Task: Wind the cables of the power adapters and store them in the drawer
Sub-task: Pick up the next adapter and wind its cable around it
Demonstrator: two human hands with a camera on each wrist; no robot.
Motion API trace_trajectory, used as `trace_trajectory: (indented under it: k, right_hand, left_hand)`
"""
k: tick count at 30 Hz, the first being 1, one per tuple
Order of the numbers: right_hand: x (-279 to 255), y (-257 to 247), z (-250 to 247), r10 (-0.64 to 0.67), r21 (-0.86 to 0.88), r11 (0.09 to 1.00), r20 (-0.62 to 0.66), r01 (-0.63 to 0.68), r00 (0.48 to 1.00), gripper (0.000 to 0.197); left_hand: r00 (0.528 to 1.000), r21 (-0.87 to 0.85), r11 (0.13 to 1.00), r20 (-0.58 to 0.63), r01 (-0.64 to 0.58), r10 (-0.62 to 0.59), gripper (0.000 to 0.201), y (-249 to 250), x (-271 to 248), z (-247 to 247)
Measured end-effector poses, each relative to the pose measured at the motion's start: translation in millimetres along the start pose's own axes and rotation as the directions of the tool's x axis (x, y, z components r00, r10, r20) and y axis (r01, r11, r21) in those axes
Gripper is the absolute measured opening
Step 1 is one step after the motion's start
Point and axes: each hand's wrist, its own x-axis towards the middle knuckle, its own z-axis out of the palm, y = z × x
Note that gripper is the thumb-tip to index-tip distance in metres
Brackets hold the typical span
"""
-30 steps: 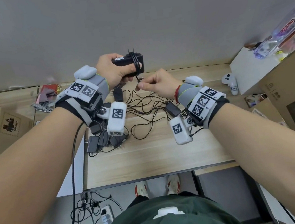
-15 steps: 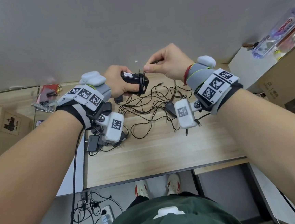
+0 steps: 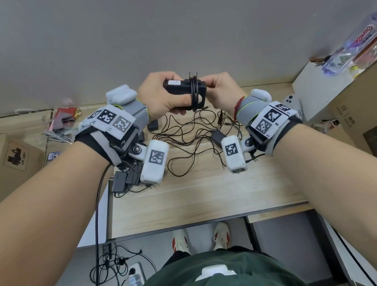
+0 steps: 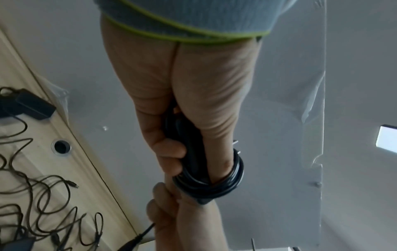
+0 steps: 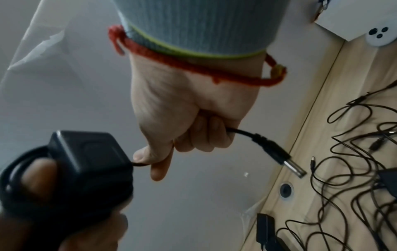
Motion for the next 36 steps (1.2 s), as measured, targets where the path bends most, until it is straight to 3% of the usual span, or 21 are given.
trace_trajectory:
  k: [8, 16, 20, 24, 28, 33, 36]
  right_hand:
    - [-13.8, 20.7, 30.8, 0.055, -0.021, 0.998, 0.138, -0.052, 0.989, 0.035]
    - [-23.0, 6.2, 38.2, 0.053, -0.168, 0.986, 0.222, -0.015, 0.974, 0.023]
    - [-19.9, -3.7, 35.4, 0.051, -0.142, 0.990, 0.166, -0.028, 0.985, 0.025]
    - [-19.1, -17.1, 33.1, 0.020, 0.079, 0.996, 0.171, -0.034, 0.985, 0.013]
    - [-16.9, -25.1, 30.8, 0.016, 0.267, 0.962, 0.164, -0.060, 0.986, 0.008]
    - [-16.8, -21.1, 25.9, 0.055, 0.403, 0.907, 0.174, -0.122, 0.983, 0.013]
    - [-18.0, -17.6, 25.4, 0.034, 0.407, 0.908, 0.167, -0.100, 0.985, 0.010]
  left_hand:
    - [0.977, -0.246, 0.969, -0.208, -0.009, -0.044, 0.030, -5.6, 11.3, -8.7]
    - [0.921, -0.207, 0.975, -0.360, 0.079, -0.151, 0.034, -31.5, 19.3, -24.6]
    - [0.931, -0.066, 0.988, -0.332, 0.136, -0.150, 0.035, -41.0, 15.8, -26.5]
    - [0.945, 0.074, 0.983, -0.295, 0.170, -0.141, 0.035, -47.4, 12.1, -24.5]
    - [0.968, 0.135, 0.976, -0.209, 0.169, -0.139, 0.031, -41.6, 5.4, -19.0]
    - [0.976, 0.204, 0.970, -0.197, 0.135, -0.095, 0.039, -35.1, 0.1, -18.5]
    - [0.987, 0.193, 0.972, -0.113, 0.135, -0.115, 0.045, -35.1, -3.0, -16.5]
